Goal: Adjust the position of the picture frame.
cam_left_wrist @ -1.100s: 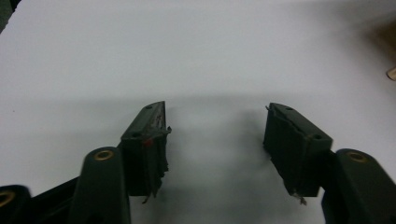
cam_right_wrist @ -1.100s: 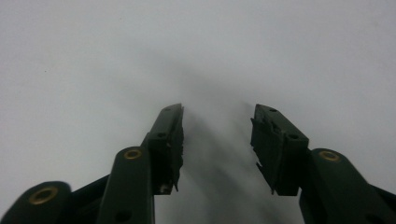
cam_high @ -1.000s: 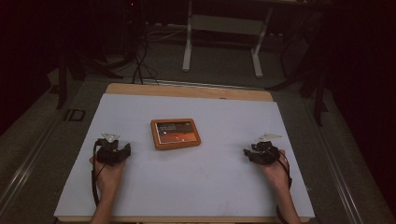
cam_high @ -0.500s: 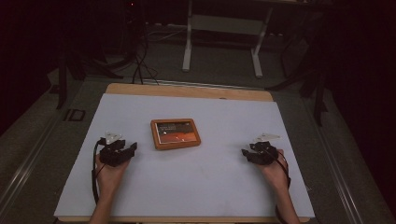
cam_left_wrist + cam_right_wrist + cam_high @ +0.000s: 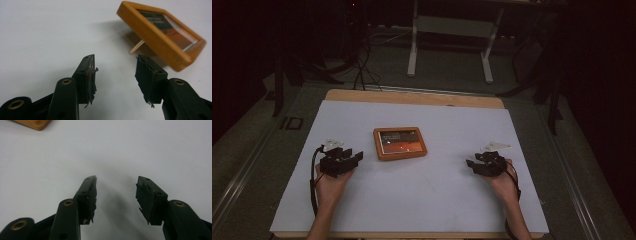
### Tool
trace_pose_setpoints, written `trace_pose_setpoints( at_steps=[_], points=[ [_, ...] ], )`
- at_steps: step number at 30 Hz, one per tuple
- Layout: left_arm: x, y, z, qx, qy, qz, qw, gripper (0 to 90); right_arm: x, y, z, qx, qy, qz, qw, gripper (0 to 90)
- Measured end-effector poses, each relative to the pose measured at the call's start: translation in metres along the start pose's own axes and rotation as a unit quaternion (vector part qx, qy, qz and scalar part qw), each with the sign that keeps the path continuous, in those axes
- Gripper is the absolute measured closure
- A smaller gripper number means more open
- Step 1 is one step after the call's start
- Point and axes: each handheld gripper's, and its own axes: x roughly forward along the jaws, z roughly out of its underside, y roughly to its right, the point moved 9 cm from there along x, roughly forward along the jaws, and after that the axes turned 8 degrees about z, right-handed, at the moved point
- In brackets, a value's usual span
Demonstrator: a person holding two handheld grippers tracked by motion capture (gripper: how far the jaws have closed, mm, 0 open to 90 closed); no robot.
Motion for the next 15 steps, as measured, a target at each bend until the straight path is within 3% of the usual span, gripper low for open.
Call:
trace_pose_setpoints(
  at_steps=[5,9,15],
  points=[
    [0.0,0.006,-0.001,-0.002,-0.004,0.014,0.9999,49.7,0.002,-0.007,-0.003,-0.001,0.0,-0.007,1.0,48.6],
    [0.003,0.013,-0.005,-0.014,-0.006,0.039,0.9991,49.0,0.003,-0.016,-0.009,-0.006,0.005,-0.01,0.9999,46.7],
    [0.009,0.026,-0.017,0.001,-0.005,0.052,0.9986,45.8,0.001,-0.023,-0.018,-0.011,0.016,-0.021,0.9996,49.4]
  ],
)
